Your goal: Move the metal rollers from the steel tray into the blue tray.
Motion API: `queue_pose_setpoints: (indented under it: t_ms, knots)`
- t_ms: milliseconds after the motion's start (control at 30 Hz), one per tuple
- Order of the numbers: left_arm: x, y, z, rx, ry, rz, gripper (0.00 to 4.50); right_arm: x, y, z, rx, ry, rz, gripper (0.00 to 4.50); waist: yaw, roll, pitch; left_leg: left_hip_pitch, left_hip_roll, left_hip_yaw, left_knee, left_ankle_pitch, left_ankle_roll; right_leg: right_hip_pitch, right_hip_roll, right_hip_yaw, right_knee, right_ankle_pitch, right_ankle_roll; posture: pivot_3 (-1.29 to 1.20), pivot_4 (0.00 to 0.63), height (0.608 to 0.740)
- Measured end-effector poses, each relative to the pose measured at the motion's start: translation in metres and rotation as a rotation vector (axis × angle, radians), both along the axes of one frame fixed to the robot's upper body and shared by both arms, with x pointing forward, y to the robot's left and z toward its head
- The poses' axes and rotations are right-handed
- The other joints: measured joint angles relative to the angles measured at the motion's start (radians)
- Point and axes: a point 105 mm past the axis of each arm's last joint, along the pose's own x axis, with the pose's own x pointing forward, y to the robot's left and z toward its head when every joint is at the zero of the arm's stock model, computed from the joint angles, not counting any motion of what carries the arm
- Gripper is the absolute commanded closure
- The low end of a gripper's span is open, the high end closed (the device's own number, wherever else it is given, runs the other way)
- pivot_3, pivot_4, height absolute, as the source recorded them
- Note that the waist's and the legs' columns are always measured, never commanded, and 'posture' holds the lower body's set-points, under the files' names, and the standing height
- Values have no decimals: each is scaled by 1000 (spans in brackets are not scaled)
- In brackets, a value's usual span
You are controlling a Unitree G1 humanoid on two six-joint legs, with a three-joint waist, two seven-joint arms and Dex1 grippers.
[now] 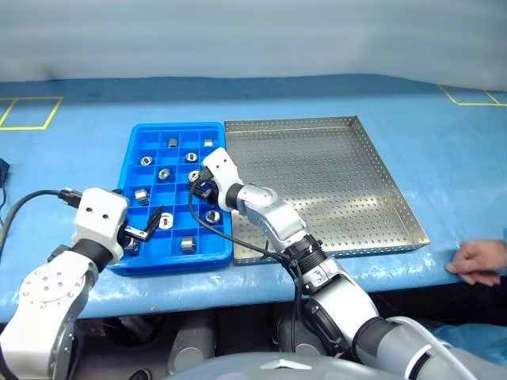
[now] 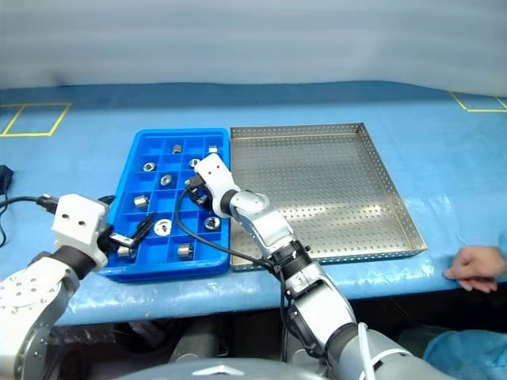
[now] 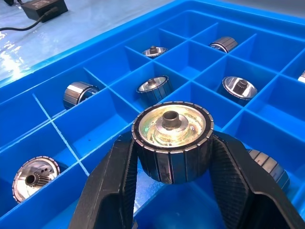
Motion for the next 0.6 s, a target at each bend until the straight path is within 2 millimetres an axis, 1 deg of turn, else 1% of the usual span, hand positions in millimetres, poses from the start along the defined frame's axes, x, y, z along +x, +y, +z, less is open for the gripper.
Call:
queue_pose_setpoints:
  t_ms: [233,333,467,533,600]
  knots:
    - [2,3,-2,-2,1,7,0,-14,14,-4,-41,-2,81,2375,1,0,0,-2,0,0,-2,0,-1,-1,2,0,0,-1,-2,61,150,740]
    - [2,3,-3,-6,1,10,0,-14,15,-6,-48,-9,85,2375,1,0,0,-1,1,0,-2,0,-1,0,2,0,0,-1,-2,64,150,740]
    - [2,0,-5,-15,5,4,0,-12,13,-7,-46,-22,73,1400,2,0,0,0,1,-1,-1,0,-1,-1,2,-1,0,-1,-2,60,150,740]
    - [2,-1,-6,-21,7,0,0,-10,12,-5,-38,-33,65,1400,2,0,0,0,1,-1,0,0,-1,0,2,-1,0,-1,-2,55,150,740]
    - [3,-4,-7,-29,8,-6,0,-7,8,5,-4,-56,50,1400,2,0,0,-1,1,-1,0,1,-1,0,2,-1,0,-1,-1,45,150,740]
